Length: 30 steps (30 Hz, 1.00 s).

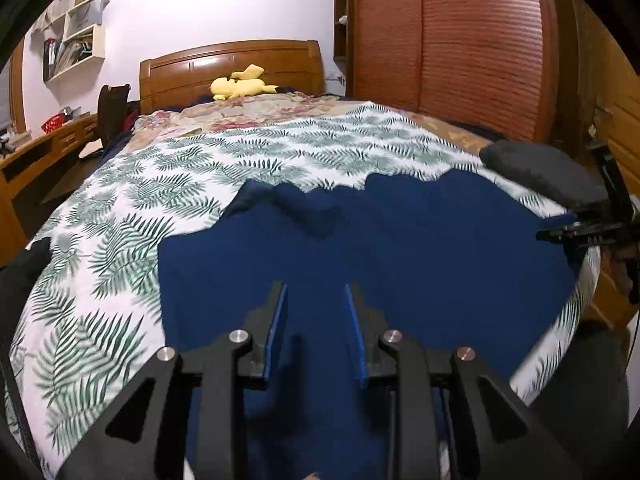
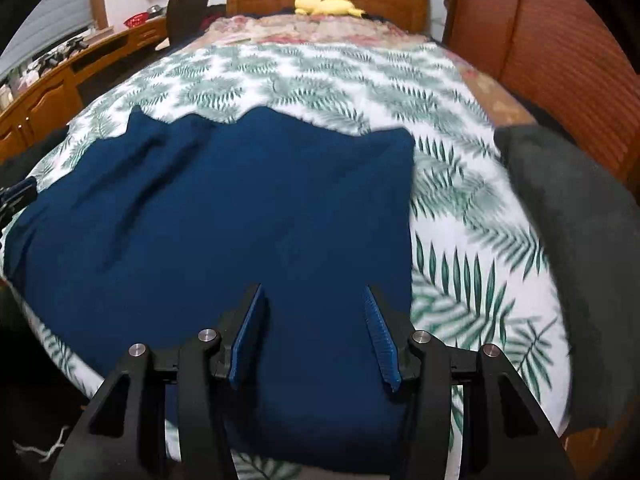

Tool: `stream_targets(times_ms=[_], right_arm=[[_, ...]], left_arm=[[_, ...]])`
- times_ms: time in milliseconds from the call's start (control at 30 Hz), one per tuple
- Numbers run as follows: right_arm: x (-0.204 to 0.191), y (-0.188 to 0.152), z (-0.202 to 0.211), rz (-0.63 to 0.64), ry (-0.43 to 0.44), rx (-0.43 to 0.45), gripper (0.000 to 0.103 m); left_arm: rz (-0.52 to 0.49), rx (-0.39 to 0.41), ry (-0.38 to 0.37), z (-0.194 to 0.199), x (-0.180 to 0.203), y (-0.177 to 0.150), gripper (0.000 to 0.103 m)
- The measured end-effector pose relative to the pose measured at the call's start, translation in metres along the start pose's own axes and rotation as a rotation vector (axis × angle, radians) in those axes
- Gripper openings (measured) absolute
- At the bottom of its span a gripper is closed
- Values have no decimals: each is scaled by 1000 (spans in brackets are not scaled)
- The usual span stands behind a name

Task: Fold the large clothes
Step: 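Grasp the navy jacket end with the left tool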

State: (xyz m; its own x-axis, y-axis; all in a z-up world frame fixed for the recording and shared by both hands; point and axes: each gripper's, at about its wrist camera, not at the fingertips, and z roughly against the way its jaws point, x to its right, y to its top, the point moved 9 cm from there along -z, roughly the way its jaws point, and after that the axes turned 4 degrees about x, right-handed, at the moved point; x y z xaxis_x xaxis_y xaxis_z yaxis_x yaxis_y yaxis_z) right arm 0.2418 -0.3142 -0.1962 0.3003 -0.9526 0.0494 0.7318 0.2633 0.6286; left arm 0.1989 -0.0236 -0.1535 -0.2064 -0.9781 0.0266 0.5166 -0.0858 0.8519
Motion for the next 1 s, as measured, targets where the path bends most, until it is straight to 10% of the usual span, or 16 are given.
stream_targets(times_ms=[600,1000], right_arm=[[-31,10,15,70,27,122,52],[-85,4,3,158,83,104,52]], left_arm=[[60,-210,118,50,-40,-78,28],[109,-236,132,28,-56,-89,59]])
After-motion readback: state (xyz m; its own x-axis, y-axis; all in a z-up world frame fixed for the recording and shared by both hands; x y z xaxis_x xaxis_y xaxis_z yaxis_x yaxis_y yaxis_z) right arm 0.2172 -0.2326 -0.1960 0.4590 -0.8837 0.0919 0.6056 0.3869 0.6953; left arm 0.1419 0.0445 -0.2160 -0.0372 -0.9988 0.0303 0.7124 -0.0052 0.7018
